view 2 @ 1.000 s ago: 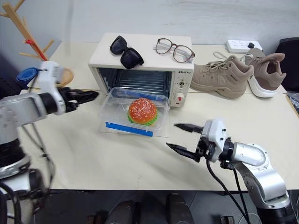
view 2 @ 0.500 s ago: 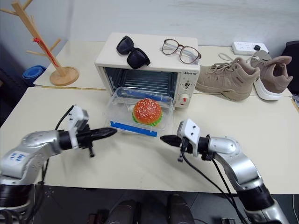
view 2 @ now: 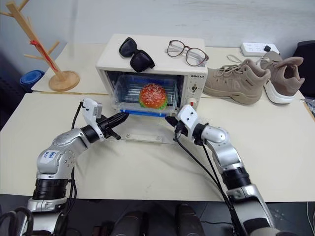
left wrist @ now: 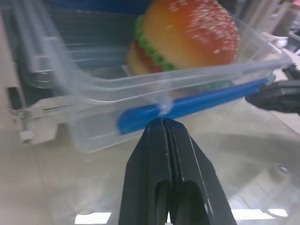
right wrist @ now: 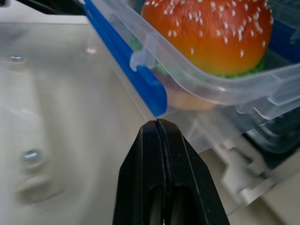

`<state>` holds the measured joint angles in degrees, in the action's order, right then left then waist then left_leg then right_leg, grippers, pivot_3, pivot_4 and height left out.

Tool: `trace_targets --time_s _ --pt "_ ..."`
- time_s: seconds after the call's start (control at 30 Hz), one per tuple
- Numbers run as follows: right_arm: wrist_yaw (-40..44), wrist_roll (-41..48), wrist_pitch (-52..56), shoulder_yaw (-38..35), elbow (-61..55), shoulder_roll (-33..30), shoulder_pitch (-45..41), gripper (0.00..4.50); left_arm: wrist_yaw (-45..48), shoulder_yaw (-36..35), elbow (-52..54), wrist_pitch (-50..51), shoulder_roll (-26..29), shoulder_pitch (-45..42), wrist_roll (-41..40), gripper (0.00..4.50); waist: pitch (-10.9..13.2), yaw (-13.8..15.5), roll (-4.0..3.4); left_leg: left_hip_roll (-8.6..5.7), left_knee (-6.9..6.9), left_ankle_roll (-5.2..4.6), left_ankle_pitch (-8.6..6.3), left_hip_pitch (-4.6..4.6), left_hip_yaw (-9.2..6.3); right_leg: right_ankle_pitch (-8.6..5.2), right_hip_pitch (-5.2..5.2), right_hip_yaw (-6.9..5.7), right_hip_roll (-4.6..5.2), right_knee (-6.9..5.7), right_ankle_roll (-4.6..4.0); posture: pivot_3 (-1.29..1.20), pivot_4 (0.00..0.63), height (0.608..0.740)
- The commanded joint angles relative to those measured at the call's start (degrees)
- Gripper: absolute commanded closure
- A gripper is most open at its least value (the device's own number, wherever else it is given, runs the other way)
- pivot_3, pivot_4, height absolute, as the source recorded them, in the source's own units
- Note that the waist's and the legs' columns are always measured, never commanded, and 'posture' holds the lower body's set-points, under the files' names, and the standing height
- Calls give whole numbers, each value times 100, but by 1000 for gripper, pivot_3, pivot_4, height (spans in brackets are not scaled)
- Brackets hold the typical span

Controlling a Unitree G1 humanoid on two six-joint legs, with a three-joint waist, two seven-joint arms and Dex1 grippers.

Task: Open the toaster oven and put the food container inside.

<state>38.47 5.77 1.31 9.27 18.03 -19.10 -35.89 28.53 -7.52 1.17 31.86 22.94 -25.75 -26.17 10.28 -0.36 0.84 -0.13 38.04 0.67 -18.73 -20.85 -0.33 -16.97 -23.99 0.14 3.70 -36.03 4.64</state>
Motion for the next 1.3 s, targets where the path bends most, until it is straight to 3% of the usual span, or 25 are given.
trace_targets --time_s 0.03,0.23,0.37,0.47,0.57,0.7,0.9,1.03,1.3 --pt "-397 -83 -289 -231 359 227 -394 4500 -151 -66 -267 -438 -157 -300 187 4479 0 1 0 0 6 1 1 -15 -1 1 -12 -1 0 -4 2 0 150 740" --pt "-504 95 -236 -382 729 561 -711 4500 -241 -115 -913 -888 -363 -728 347 4479 0 -84 0 -2 19 6 8 -47 21 4 -56 8 -3 -54 7 0 150 740" --pt "122 388 188 -299 155 434 -500 4500 121 -53 -708 -832 -142 -595 315 4479 0 -143 0 2 12 8 8 -47 21 4 -62 19 -7 -60 7 0 150 740" --pt "628 911 834 -456 -864 88 -116 4500 548 -248 7 -476 356 -116 41 3906 -1 -164 -1 8 0 10 8 -50 25 4 -72 22 -10 -57 7 0 150 740" --pt "1587 1368 1004 -807 -1670 -912 558 4500 1847 -918 874 -664 1324 985 -524 3068 -1 -157 -1 13 -4 9 5 -63 26 4 -83 22 -10 -45 7 0 150 740" --pt "2257 1030 255 -900 -944 -1814 1048 4500 3107 -1436 871 -1591 2101 1983 -509 1903 1 -105 -3 11 0 -7 -8 -46 24 2 -50 16 5 6 3 0 150 740" --pt "2655 628 -849 -752 289 -1928 1147 4500 4064 -1737 490 -2123 2471 2405 -598 124 3 -123 -9 -3 -6 -55 -26 -15 12 4 -19 2 31 4 -4 0 150 740" --pt "2635 473 -1102 -550 677 -1573 997 4500 4522 -1700 726 -2031 2659 2655 -769 33 3 -168 -12 -1 -8 -46 -21 -39 21 4 -50 8 28 0 -3 0 150 740" --pt "2674 654 -1400 -456 807 -639 754 4500 4369 -1886 701 -1743 2612 2636 -1036 33 3 -185 -10 7 -7 -45 -21 -32 25 4 -49 12 17 -11 -3 0 150 740"
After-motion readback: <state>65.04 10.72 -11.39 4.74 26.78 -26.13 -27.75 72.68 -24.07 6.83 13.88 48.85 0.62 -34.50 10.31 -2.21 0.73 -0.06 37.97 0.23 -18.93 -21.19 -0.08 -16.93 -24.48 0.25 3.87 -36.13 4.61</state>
